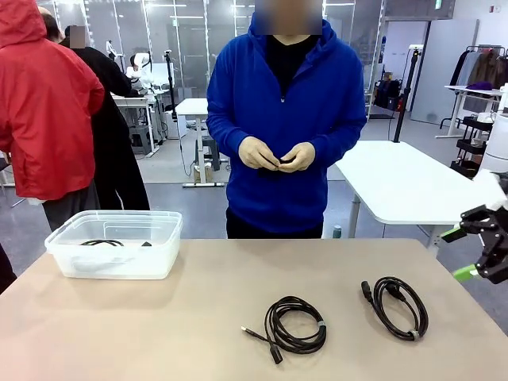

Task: Organize and store the cables.
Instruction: Place the Power Cable into the Organizing box.

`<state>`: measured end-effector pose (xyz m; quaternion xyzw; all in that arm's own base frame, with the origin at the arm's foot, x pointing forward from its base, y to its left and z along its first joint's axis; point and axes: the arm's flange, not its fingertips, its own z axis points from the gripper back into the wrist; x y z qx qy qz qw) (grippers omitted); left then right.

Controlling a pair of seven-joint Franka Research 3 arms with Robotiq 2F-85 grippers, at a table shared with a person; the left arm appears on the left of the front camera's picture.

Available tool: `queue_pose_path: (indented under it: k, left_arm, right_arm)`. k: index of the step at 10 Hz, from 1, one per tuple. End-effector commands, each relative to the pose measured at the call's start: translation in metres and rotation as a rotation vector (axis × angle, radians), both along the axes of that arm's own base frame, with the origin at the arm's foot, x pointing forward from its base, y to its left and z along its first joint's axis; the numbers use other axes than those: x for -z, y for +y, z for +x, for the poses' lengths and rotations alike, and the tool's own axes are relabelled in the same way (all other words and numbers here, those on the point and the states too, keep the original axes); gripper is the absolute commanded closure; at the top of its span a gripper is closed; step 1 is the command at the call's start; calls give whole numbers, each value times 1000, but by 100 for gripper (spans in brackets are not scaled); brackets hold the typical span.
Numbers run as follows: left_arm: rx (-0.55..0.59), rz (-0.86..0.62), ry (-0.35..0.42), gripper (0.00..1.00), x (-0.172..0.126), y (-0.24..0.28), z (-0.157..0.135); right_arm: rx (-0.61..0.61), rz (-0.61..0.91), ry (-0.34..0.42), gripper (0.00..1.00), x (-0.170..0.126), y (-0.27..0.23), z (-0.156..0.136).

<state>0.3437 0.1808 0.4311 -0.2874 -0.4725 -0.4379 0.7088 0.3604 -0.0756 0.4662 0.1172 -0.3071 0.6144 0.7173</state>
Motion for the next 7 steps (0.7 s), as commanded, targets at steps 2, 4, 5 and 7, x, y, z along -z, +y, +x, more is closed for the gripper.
queue_pose_path:
  k: [2, 4, 5, 7]
  left_arm:
    - [-34, -8, -13, 0, -1, -5, 0]
    - [-34, -8, -13, 0, -1, -5, 0]
    - [-34, -8, -13, 0, -1, -5, 0]
    - [-34, -8, -13, 0, -1, -5, 0]
  right_arm:
    - [-76, -223, 201, 0, -8, 40, 10]
    - [-98, -367, 265, 0, -3, 72, 24]
    - [-88, -430, 275, 0, 0, 84, 27]
    - [-18, -508, 310, 0, 8, 95, 27]
